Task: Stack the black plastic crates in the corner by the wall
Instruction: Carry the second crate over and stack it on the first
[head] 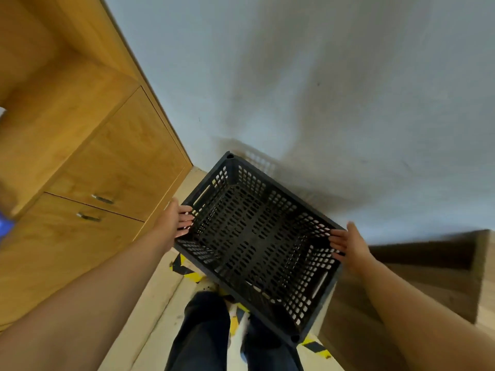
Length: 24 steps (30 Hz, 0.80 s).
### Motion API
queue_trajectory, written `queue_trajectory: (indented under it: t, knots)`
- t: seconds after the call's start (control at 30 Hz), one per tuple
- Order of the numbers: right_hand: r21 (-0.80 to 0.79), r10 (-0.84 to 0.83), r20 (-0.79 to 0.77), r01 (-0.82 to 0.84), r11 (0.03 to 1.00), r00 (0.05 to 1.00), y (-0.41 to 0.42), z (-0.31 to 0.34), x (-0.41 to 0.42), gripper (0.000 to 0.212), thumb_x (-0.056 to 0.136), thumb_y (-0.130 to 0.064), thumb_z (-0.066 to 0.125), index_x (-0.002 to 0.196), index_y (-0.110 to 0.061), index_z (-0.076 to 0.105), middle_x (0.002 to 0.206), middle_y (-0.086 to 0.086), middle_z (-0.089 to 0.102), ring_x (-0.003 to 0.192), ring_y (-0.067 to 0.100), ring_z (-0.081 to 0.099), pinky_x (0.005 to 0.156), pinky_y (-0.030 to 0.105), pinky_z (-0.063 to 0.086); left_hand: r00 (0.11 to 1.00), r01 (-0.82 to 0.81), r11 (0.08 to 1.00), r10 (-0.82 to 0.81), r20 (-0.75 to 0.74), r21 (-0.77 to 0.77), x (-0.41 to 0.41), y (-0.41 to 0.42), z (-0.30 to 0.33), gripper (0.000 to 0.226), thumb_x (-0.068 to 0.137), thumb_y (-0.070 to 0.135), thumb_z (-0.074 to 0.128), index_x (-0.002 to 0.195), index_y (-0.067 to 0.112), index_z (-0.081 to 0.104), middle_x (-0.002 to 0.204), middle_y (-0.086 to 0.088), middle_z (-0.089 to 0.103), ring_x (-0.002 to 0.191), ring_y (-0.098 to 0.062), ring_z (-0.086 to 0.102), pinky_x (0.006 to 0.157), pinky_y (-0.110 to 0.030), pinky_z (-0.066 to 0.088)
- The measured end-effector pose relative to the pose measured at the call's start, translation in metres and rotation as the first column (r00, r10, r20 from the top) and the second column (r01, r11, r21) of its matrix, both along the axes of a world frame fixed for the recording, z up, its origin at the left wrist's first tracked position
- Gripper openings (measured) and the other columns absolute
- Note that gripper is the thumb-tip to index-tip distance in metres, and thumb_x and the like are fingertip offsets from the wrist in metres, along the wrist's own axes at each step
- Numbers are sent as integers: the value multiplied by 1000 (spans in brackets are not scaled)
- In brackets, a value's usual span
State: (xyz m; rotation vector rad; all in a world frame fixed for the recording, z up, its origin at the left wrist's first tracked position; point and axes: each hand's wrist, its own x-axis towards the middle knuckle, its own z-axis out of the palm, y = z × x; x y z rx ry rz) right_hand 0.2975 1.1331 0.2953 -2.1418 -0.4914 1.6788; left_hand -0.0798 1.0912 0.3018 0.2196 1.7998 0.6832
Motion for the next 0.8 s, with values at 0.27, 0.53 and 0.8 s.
queue_trajectory:
  t: [0.27, 0.53, 0.8]
  knots:
    - [-24, -291, 107, 295, 955, 951, -78, -19, -5, 62, 98, -52, 25, 140, -9, 40, 141, 16, 46, 130, 35, 42, 109, 53, 29, 967, 230, 972, -234, -98, -51, -20, 43, -13, 55, 100, 44, 18, 139, 12, 40, 147, -14, 35, 133, -35, 33, 96, -39, 31]
    - [-62, -504, 65, 507, 860, 861, -91, -33, -37, 58, 95, -56, 26, 126, -12, 51, 118, 16, 58, 106, 32, 55, 94, 45, 41, 967, 250, 966, -246, 59, -71, -22, 53, -29, 59, 97, 52, 19, 135, 15, 45, 99, -7, 57, 84, -23, 55, 70, -31, 41]
    - [-119, -592, -1, 587, 801, 806, -71, -20, -35, 81, 89, -67, 26, 142, -6, 36, 141, 22, 44, 128, 39, 43, 107, 52, 32, 994, 85, 996, -85, 68, 4, -26, 64, -26, 54, 101, 45, 19, 130, 9, 46, 128, -15, 52, 83, -21, 48, 63, -33, 34]
